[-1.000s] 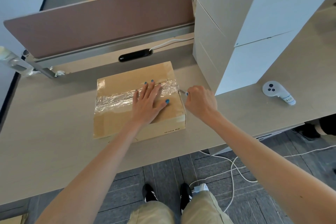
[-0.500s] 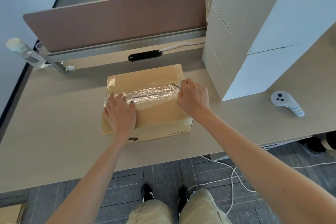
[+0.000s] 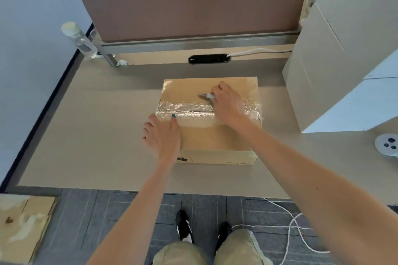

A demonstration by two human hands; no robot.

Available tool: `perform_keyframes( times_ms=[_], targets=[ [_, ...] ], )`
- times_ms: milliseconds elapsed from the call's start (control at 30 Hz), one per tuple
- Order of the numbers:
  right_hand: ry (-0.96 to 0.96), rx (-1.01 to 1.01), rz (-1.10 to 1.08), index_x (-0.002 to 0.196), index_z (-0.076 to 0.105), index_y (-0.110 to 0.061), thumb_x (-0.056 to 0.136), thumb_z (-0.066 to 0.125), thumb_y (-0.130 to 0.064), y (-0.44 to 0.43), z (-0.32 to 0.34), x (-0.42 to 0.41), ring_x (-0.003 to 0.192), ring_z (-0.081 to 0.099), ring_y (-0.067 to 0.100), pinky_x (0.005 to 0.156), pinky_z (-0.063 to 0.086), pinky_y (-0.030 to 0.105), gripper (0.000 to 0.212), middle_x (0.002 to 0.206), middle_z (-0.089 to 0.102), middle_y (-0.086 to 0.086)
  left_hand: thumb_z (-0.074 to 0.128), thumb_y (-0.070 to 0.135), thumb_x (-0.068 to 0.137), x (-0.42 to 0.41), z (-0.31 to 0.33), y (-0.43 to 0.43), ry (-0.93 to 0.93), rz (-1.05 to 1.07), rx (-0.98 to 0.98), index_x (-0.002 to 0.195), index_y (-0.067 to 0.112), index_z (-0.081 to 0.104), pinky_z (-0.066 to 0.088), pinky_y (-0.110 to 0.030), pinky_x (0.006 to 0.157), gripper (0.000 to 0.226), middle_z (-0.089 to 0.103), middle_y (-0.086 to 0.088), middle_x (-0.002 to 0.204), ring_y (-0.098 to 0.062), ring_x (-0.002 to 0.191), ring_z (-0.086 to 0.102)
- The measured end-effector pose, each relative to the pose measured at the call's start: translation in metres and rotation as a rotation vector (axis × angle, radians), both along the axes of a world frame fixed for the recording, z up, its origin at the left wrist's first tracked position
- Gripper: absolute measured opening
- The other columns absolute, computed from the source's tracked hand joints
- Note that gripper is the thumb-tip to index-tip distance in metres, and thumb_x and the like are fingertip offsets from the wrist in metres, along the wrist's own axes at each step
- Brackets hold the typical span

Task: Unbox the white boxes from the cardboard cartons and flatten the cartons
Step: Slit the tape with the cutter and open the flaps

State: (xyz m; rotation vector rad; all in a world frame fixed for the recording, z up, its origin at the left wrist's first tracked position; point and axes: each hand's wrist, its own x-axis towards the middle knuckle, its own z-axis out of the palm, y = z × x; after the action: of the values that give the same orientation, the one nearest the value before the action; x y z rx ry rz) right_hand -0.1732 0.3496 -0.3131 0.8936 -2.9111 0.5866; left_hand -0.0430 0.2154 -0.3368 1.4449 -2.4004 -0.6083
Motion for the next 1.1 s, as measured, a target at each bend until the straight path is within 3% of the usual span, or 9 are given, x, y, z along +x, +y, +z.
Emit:
perform_keyframes(
  times_ms=[200, 433, 600, 767, 933, 1100],
  targets=[
    [-0.015, -0.032, 0.070, 0.109, 0.057, -0.012, 0.097, 0.045, -0.015, -0.025, -0.001, -0.015, 0.102, 0.049, 0.020, 0.073, 0.042, 0.032, 0.017, 0.112, 0.050, 0.003, 0.056, 0.052, 0.090, -0.010, -0.002, -0.024, 0.076, -0.159, -0.002, 0.131, 0.015, 0.047, 0.033, -0.041, 0.099, 0.056, 0.056, -0.006, 0.125, -0.028, 0.122, 0.047],
    [-0.035, -0.076, 0.111, 0.110, 0.059, -0.011, 0.096, 0.047, -0.015, -0.048, 0.001, -0.032, 0.109, 0.049, 0.020, 0.077, 0.044, 0.033, 0.019, 0.115, 0.053, 0.003, 0.059, 0.052, 0.088, -0.037, 0.000, -0.058, 0.056, -0.426, 0.035, 0.130, 0.025, 0.049, 0.032, -0.035, 0.101, 0.051, 0.056, 0.004, 0.124, -0.019, 0.123, 0.047],
    [-0.039, -0.102, 0.075, 0.107, 0.060, -0.010, 0.096, 0.047, -0.016, -0.061, 0.001, -0.049, 0.110, 0.047, 0.018, 0.072, 0.044, 0.033, 0.018, 0.113, 0.053, 0.002, 0.063, 0.054, 0.086, -0.058, 0.001, -0.083, -0.004, -0.668, 0.008, 0.126, 0.032, 0.050, 0.033, -0.033, 0.099, 0.048, 0.055, 0.011, 0.120, -0.014, 0.121, 0.048],
    [0.005, -0.009, 0.065, 0.106, 0.061, -0.012, 0.097, 0.046, -0.019, -0.069, -0.003, -0.061, 0.110, 0.046, 0.021, 0.081, 0.047, 0.037, 0.019, 0.107, 0.058, 0.002, 0.062, 0.055, 0.087, -0.080, 0.005, -0.104, -0.053, -0.910, -0.031, 0.127, 0.036, 0.049, 0.034, -0.032, 0.095, 0.047, 0.055, 0.013, 0.127, -0.012, 0.118, 0.049],
    [-0.011, 0.057, -0.048, 0.101, 0.063, -0.014, 0.091, 0.049, -0.018, -0.072, -0.002, -0.066, 0.104, 0.049, 0.019, 0.067, 0.039, 0.030, 0.017, 0.099, 0.060, -0.001, 0.050, 0.065, 0.084, -0.101, 0.011, -0.130, -0.123, -1.186, -0.093, 0.131, 0.032, 0.045, 0.041, -0.035, 0.093, 0.058, 0.056, 0.010, 0.129, -0.017, 0.117, 0.053],
    [-0.151, 0.183, -0.083, 0.100, 0.067, -0.018, 0.089, 0.052, -0.023, -0.073, 0.006, -0.066, 0.095, 0.059, 0.023, 0.071, 0.040, 0.029, 0.019, 0.099, 0.065, 0.003, 0.067, 0.058, 0.084, -0.118, 0.018, -0.146, -0.177, -1.337, -0.127, 0.131, 0.023, 0.042, 0.035, -0.029, 0.084, 0.063, 0.059, 0.003, 0.129, -0.022, 0.111, 0.056]
  ],
)
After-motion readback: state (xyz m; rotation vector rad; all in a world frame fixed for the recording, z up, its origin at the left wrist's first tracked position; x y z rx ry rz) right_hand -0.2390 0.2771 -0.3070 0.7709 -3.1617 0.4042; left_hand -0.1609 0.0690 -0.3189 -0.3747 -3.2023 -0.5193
